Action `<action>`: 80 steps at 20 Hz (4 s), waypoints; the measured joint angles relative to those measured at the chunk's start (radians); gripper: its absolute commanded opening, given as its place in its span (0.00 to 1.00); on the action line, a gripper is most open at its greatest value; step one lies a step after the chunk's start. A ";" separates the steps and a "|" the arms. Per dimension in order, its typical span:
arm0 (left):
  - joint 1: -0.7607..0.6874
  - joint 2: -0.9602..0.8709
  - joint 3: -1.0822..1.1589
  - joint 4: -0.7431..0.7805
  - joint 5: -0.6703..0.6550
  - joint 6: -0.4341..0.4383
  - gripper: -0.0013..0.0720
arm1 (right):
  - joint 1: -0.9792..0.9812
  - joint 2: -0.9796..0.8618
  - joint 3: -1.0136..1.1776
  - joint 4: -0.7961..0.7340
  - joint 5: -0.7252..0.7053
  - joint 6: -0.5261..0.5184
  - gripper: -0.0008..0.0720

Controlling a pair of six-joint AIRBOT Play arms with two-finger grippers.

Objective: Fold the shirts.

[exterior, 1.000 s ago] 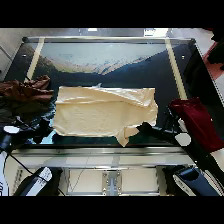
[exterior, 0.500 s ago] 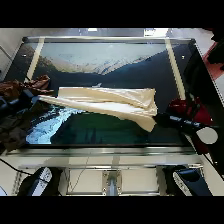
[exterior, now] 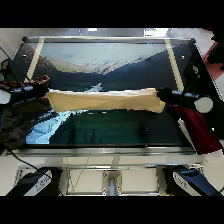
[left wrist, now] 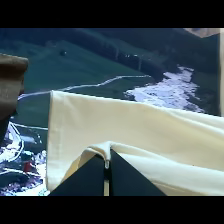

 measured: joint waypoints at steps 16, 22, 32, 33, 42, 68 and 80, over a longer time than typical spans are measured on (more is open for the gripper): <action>-0.111 -0.492 0.203 0.230 0.060 -0.108 0.08 | -0.003 -0.605 0.200 -0.044 -0.150 -0.049 0.05; -0.113 -0.502 0.252 0.205 0.033 -0.111 0.91 | -0.003 -0.609 0.243 -0.064 -0.097 -0.053 0.57; -0.120 -0.433 0.471 -0.138 0.043 0.004 0.91 | -0.200 -0.487 0.348 0.018 0.169 -0.137 0.73; -0.129 -0.430 0.476 -0.232 0.067 0.103 0.91 | -0.259 -0.501 0.334 0.124 0.204 -0.195 0.77; -0.428 -0.447 0.490 -0.427 0.236 0.829 0.79 | -0.514 -0.706 0.282 0.536 0.302 -0.508 0.94; -0.634 -0.711 0.491 0.214 0.152 0.258 0.03 | -0.227 -0.866 0.424 0.565 0.400 -0.618 0.05; -0.690 -0.796 0.491 0.008 -0.047 0.287 0.03 | -0.222 -0.512 0.425 0.634 0.486 -0.569 0.05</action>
